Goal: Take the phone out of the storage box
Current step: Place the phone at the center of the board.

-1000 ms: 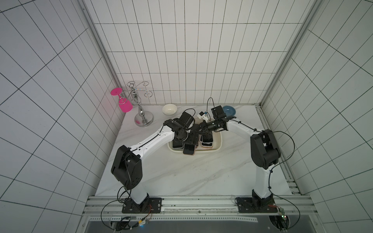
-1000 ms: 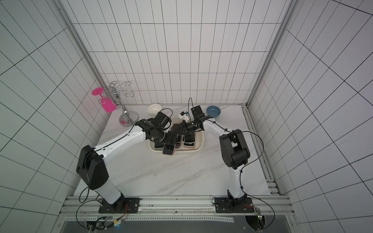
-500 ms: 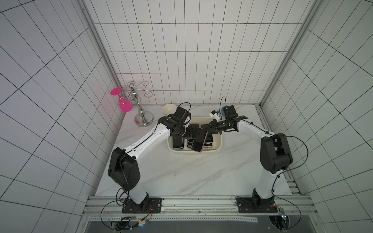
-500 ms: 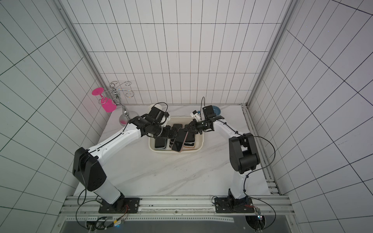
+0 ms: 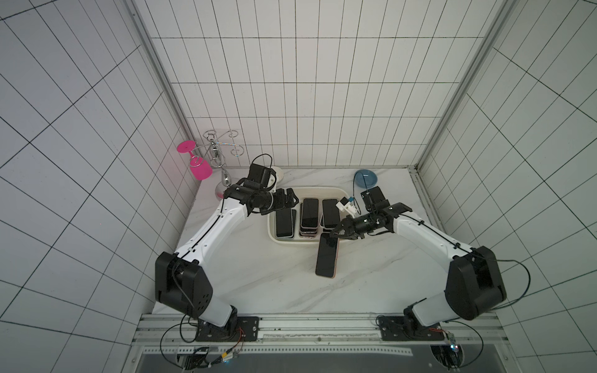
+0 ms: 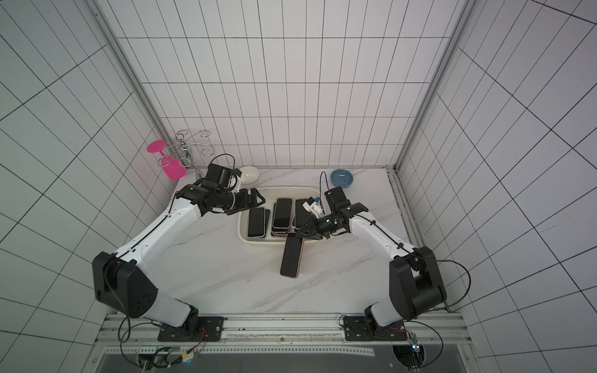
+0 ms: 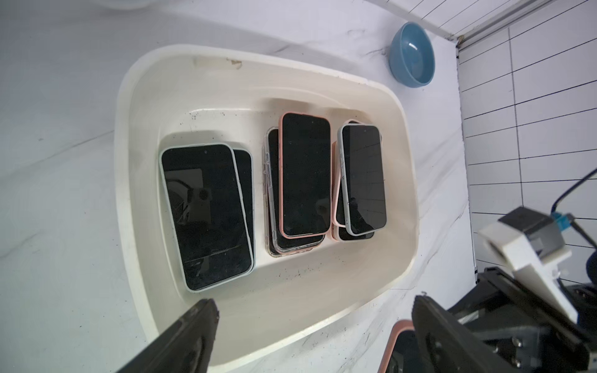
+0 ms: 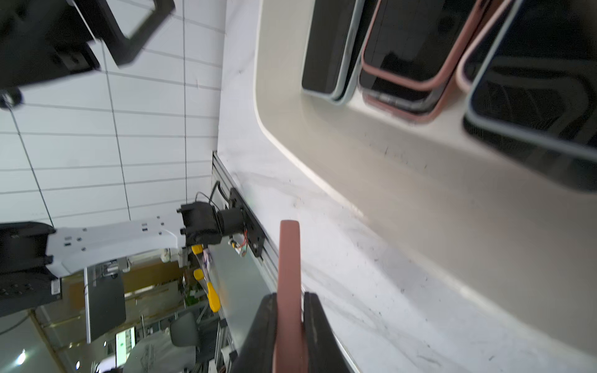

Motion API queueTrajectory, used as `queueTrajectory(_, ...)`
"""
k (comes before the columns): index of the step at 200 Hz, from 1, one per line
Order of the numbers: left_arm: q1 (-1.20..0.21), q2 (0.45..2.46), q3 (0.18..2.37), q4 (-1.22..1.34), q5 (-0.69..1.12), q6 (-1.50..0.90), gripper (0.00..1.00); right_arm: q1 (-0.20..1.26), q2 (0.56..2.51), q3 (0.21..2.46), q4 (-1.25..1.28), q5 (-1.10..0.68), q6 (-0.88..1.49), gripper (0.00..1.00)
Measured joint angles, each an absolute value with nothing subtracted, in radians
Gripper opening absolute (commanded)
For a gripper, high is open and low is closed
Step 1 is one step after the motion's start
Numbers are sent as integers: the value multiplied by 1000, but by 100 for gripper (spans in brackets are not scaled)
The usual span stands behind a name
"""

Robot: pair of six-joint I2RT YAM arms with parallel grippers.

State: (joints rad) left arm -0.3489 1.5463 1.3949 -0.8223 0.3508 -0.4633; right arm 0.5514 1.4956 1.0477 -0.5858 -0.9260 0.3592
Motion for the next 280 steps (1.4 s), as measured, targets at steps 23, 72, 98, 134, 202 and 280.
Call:
queueTrajectory(23, -363, 1594, 1395, -831, 333, -463, 98, 641, 1496, 985, -599, -877, 357, 0)
queueTrajectory(72, -394, 1605, 1394, -827, 309, -464, 98, 719, 1558, 952, -521, -846, 397, 0)
queueTrajectory(98, -405, 1605, 1390, -825, 296, -464, 98, 721, 1634, 944, -458, -831, 419, 0)
queueTrajectory(134, -411, 1605, 1372, -824, 283, -464, 98, 721, 1687, 927, -411, -825, 437, 0)
queueTrajectory(202, -412, 1626, 1368, -825, 256, -464, 98, 678, 1701, 886, -357, -853, 448, 18)
queueTrajectory(280, -420, 1689, 1367, -825, 221, -464, 98, 595, 1692, 842, -296, -876, 421, 45)
